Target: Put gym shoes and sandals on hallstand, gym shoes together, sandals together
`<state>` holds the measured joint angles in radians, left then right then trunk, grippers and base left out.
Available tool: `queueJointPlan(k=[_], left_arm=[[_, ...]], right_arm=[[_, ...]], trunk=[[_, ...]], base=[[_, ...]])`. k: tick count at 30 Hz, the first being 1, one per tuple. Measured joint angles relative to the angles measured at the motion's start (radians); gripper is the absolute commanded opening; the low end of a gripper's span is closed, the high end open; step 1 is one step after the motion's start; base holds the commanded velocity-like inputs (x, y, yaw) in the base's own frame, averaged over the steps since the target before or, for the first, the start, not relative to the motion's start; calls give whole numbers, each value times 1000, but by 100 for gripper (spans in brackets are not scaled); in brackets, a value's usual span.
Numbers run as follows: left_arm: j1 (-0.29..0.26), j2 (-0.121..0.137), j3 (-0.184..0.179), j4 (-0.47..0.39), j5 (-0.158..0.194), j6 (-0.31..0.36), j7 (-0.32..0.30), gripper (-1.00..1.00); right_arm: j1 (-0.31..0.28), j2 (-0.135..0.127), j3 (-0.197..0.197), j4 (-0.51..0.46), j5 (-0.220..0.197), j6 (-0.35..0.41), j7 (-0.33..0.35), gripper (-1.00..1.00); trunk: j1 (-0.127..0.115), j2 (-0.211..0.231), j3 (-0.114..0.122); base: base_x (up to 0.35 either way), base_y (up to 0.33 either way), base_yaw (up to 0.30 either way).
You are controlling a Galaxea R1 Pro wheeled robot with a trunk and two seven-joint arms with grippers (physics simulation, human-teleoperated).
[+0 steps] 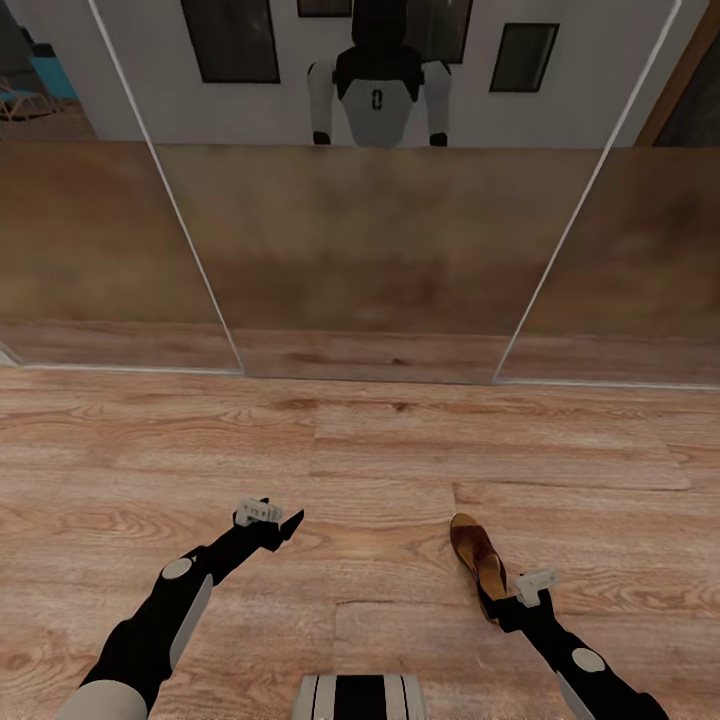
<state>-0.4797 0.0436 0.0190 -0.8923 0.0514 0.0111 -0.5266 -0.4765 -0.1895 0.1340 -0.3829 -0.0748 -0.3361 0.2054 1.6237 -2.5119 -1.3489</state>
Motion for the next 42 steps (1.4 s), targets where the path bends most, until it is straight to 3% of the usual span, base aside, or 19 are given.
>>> queueJointPlan(k=[7,16,22,42], left_arm=[[3,0,0,-101,0,14,-2,100],[41,0,-1,-253,0,97,-16,100],[70,0,-1,-315,0,126,-44,100],[78,0,-1,-322,0,132,-53,100]], right_arm=[[0,0,0,0,0,0,0,100],[0,0,0,-1,0,0,0,100],[0,0,0,-1,0,0,0,100],[0,0,0,-1,0,0,0,100]], trunk=[[0,0,0],[0,0,-1],[3,-1,-30],[12,-6,-138]], base=[[0,0,0],[0,0,0],[0,0,0],[0,0,0]])
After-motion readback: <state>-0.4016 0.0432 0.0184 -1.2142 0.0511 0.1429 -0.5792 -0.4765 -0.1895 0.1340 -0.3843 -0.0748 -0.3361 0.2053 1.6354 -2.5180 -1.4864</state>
